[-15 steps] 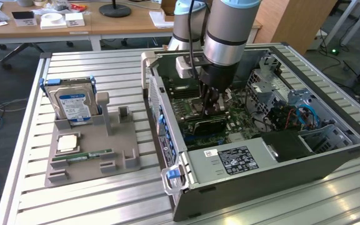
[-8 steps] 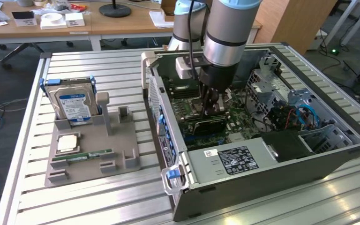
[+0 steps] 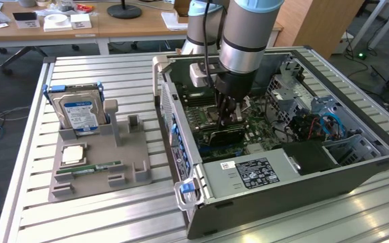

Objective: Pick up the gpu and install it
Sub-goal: 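Press down on the gpu until it lock into place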

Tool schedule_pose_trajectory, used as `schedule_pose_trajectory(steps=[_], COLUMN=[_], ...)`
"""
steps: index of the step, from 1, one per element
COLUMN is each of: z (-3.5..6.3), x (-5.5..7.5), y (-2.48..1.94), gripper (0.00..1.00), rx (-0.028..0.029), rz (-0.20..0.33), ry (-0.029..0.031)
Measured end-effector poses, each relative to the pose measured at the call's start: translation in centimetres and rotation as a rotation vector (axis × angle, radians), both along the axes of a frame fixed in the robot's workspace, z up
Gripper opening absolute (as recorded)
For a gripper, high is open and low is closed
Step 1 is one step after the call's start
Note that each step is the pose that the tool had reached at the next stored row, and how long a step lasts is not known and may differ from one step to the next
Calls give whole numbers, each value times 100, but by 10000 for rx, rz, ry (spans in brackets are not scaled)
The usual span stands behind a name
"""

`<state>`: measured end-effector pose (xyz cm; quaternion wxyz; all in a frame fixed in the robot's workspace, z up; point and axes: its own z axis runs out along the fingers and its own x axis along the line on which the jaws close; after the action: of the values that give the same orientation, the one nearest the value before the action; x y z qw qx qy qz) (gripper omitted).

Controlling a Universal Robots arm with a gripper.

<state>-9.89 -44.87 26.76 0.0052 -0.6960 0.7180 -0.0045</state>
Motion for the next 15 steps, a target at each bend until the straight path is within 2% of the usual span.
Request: schedule_pose_trajectory(steps=[15], z=[-43], x=[0], y=[-3], gripper=[11], rx=[1], rz=[0], ry=[0])
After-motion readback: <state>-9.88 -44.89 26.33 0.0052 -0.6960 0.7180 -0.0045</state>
